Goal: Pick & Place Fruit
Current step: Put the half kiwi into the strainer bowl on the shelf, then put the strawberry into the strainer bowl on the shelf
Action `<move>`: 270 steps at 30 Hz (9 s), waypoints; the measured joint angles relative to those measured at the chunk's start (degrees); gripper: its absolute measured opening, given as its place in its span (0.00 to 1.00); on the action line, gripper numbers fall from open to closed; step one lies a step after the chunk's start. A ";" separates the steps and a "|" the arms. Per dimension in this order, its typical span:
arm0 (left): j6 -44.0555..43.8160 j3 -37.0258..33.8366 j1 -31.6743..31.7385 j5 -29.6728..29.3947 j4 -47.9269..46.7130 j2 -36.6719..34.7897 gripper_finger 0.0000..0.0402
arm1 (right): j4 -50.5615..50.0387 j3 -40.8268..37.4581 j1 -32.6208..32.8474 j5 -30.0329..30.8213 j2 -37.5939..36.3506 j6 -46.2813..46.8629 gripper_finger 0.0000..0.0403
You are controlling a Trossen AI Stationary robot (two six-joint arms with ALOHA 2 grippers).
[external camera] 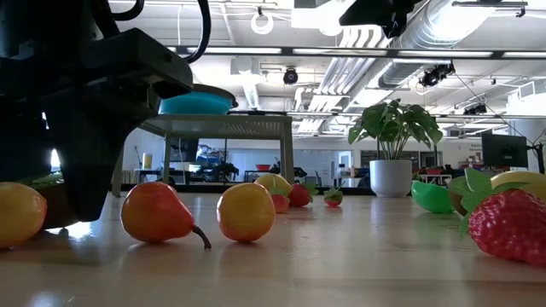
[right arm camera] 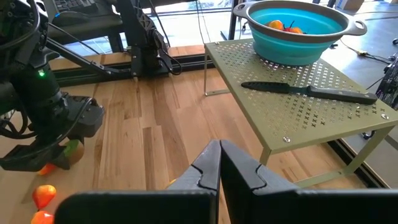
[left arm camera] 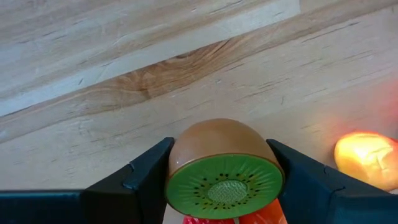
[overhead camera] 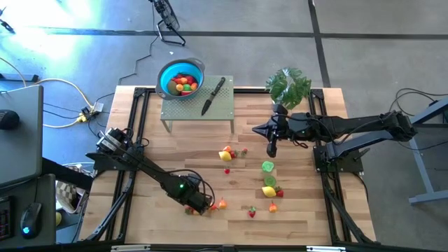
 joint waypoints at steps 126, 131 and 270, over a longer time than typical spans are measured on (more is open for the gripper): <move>78.12 2.80 77.61 -13.83 9.44 -27.30 0.59 | 6.08 0.00 -20.96 16.28 0.00 -11.39 0.01; 78.10 2.80 77.61 -13.81 9.44 -27.30 0.59 | 6.02 0.00 -20.96 16.28 0.00 -11.46 0.01; 36.35 -3.02 -3.48 -22.68 0.87 -30.04 0.01 | 0.05 0.00 -10.67 -2.22 -0.01 4.82 0.01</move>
